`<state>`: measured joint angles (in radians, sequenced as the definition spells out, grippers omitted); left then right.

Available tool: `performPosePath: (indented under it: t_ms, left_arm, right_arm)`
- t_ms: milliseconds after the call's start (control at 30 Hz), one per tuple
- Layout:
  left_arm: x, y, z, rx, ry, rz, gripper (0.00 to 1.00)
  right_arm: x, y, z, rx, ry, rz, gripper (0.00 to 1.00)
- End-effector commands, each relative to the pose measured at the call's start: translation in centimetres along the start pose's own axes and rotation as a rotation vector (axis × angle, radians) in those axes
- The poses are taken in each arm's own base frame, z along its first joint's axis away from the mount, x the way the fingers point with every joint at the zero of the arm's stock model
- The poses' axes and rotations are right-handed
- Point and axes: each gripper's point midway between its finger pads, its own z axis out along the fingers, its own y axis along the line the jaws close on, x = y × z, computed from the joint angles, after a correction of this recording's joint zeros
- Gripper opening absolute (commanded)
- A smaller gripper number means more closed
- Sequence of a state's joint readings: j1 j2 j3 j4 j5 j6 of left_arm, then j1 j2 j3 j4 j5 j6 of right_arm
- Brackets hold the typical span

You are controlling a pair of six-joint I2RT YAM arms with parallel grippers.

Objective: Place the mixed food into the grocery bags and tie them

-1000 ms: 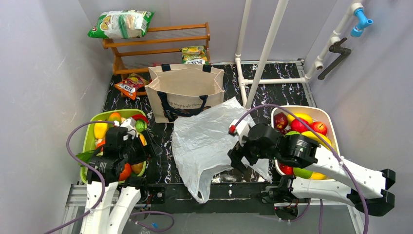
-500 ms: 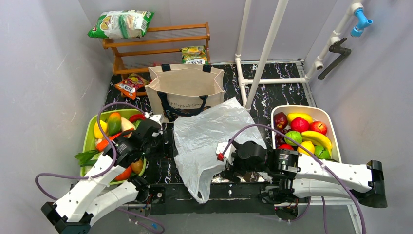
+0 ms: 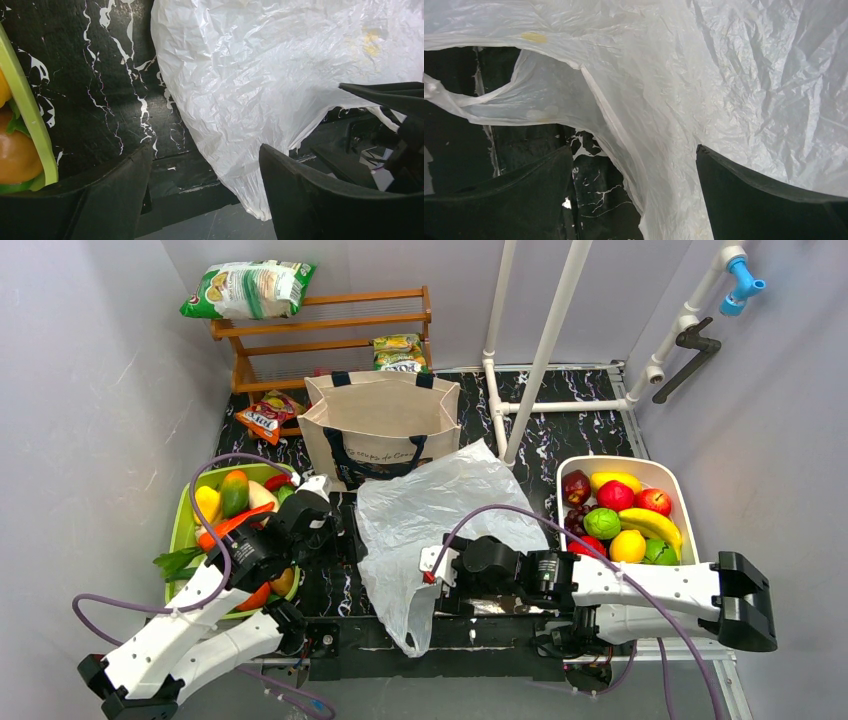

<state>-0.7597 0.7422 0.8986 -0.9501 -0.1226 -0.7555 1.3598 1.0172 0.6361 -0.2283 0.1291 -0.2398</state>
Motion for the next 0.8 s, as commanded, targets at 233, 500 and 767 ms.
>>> performPosePath:
  t_ms: [233, 500, 767]
  left_arm:
    - [0.0, 0.7, -0.8, -0.022, -0.021, -0.022, 0.77]
    - [0.0, 0.4, -1.2, -0.004, -0.020, -0.029, 0.77]
    - [-0.1, -0.9, -3.0, 0.066, -0.006, -0.045, 0.77]
  right_arm:
    - [-1.3, -4.4, 2.7, 0.272, -0.068, -0.122, 0.95]
    - [-1.2, -4.5, 3.1, 0.291, -0.056, -0.148, 0.63]
    - [-3.6, -3.7, 1.4, 0.220, -0.051, -0.119, 0.11]
